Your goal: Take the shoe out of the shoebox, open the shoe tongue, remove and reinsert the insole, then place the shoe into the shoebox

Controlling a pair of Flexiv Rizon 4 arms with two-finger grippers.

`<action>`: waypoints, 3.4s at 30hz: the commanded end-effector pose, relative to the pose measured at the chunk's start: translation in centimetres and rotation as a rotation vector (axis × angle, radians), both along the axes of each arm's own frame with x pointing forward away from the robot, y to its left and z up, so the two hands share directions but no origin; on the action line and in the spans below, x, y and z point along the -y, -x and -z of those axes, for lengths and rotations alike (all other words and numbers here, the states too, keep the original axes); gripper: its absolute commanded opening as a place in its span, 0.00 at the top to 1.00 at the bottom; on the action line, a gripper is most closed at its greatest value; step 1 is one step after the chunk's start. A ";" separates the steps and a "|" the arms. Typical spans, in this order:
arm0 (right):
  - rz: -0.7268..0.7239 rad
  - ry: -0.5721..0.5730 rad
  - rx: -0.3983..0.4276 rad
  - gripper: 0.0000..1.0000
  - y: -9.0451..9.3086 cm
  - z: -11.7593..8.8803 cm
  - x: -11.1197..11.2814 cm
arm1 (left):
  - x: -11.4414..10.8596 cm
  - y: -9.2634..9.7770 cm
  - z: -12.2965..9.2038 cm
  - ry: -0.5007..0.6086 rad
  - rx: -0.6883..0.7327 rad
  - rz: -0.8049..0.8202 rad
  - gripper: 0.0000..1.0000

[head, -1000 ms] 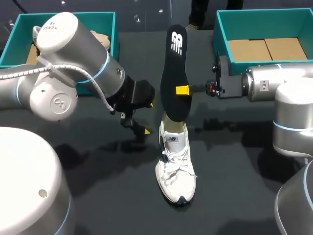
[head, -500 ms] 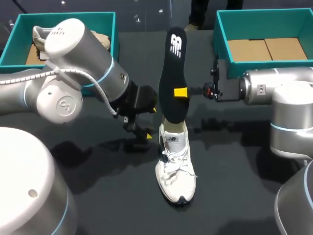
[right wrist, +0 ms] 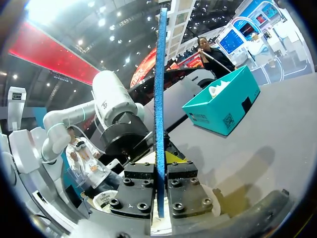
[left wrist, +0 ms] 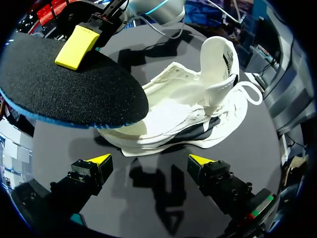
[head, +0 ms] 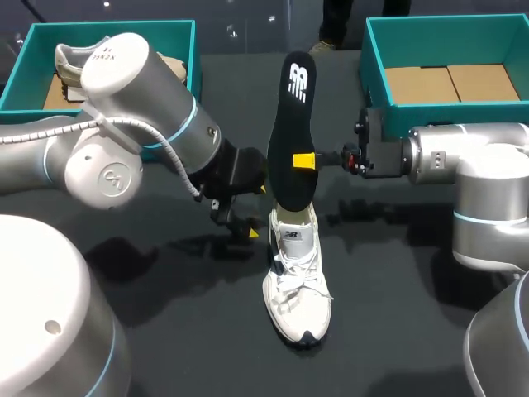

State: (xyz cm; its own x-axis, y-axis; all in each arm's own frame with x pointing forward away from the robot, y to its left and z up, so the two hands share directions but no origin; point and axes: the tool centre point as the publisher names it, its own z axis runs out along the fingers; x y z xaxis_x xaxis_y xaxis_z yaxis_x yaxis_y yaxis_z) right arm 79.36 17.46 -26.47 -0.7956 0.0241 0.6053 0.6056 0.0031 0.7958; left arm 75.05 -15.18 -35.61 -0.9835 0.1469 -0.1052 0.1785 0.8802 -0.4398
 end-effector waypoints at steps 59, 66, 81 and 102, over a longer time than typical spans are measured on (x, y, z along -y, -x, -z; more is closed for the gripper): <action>-0.033 -0.026 0.178 1.00 -0.4 1.4 -0.2 | 0.9 0.0 0.4 0.000 -0.020 0.019 0.00; -0.046 -0.022 0.169 1.00 0.0 2.1 0.0 | 0.9 0.0 0.4 0.000 -0.020 0.019 0.00; -0.087 -0.010 0.156 1.00 1.7 3.1 -0.1 | 0.9 0.0 0.4 0.000 -0.020 0.019 0.00; -0.052 0.035 0.095 1.00 3.8 5.3 0.1 | 0.9 0.0 0.4 0.000 -0.020 0.019 0.00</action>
